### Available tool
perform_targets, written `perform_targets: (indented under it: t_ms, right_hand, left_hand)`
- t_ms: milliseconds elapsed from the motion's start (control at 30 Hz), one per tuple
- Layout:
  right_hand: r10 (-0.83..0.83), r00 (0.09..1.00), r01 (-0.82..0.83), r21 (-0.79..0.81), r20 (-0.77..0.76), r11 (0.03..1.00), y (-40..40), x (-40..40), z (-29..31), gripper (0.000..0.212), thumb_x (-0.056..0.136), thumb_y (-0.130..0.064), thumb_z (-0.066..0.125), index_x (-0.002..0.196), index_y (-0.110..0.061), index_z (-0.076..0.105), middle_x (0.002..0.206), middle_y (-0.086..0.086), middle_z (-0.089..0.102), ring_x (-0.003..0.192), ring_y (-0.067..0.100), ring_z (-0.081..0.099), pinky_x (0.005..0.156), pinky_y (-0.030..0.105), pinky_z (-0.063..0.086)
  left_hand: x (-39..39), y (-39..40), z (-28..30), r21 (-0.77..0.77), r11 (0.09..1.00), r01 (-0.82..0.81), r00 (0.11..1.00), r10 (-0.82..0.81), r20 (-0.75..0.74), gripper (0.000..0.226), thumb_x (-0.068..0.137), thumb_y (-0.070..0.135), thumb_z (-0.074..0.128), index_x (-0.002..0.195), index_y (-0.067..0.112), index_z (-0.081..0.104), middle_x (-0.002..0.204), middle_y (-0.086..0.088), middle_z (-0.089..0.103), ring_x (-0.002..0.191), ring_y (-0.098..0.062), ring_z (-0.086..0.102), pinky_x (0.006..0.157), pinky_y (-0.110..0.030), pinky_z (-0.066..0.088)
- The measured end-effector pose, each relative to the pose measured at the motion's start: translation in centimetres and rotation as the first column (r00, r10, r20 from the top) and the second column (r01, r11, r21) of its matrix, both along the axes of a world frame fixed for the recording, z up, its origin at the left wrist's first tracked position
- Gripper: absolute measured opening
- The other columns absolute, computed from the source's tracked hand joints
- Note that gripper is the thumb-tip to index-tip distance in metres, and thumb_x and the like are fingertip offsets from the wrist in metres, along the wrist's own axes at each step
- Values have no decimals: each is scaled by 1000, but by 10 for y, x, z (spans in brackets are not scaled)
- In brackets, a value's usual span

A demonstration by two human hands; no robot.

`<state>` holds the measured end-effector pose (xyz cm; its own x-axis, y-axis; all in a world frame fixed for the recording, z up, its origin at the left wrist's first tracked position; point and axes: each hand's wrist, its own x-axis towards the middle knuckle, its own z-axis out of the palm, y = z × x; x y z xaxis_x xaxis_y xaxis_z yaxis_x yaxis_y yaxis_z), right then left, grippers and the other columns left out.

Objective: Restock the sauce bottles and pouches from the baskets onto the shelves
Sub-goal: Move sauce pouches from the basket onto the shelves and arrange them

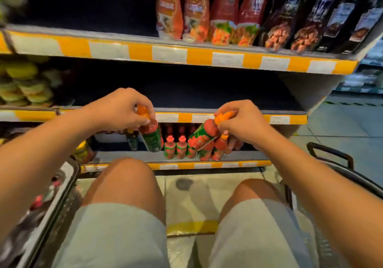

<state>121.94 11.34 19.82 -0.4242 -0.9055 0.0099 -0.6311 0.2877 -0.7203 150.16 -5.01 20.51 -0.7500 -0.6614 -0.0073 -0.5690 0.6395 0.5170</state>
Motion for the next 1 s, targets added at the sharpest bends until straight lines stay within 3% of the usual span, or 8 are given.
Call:
perform_targets:
  t_ms: [100,233,333,567,700,867,933,1000]
  right_hand:
    - [23,1000,-23,10,-10,1000,-32,22,-23,28,71,-7,74,80,-33,77,69,-4,72,64,12,69,51,28,58]
    - [39,999,-39,22,-9,999,-68,45,-54,22,79,-9,76,86,-30,76,73,0,73,67,19,73,62,42,63]
    - [54,998,-54,16,-24,998,-93,56,-77,17,78,-8,73,89,-20,77,71,10,71,67,31,71,63,51,61]
    - [87,996,-84,99,-19,992,-139,69,-129,22,80,-13,78,94,-31,78,87,-8,72,66,6,67,53,21,48]
    - [119,993,-120,139,17,983,-156,73,-155,26,84,-8,75,103,-26,78,94,-3,71,71,19,72,52,31,57]
    - [168,985,-163,120,-35,979,-174,75,-187,27,87,-6,70,103,-27,77,103,-4,70,63,12,67,44,12,45]
    - [195,978,-185,120,-76,975,-179,75,-199,28,87,-8,72,107,-27,76,109,-6,68,74,8,66,56,7,47]
    - [219,967,-204,117,-133,972,-183,76,-211,28,89,-11,73,110,-29,76,107,-10,66,91,7,60,75,18,52]
  left_hand:
    - [27,-20,-33,-60,995,-76,996,79,41,21,88,21,79,91,41,74,93,10,70,75,-6,64,61,-27,51]
    - [53,-42,-73,-49,987,-156,987,158,39,34,88,22,80,118,33,68,106,4,66,89,-16,65,76,-41,57]
    - [64,-58,-100,-49,977,-206,978,208,34,31,86,22,81,113,32,69,100,5,67,84,-13,62,69,-33,53]
    - [68,-83,-152,0,982,-191,979,190,76,27,88,15,78,110,28,71,110,3,68,95,-18,64,82,-39,57]
    - [65,-97,-178,9,981,-195,978,193,75,25,91,11,74,109,28,72,113,3,69,100,-19,64,87,-43,59]
    - [56,-109,-208,-69,964,-256,961,261,86,28,92,13,73,117,25,70,116,-1,68,101,-23,64,85,-41,58]
    - [50,-111,-217,-73,968,-239,963,246,110,29,94,7,68,119,21,71,113,-4,71,102,-27,66,87,-43,58]
    - [42,-111,-223,-70,980,-187,972,195,129,30,92,0,63,117,16,72,109,-6,72,99,-29,67,85,-42,57]
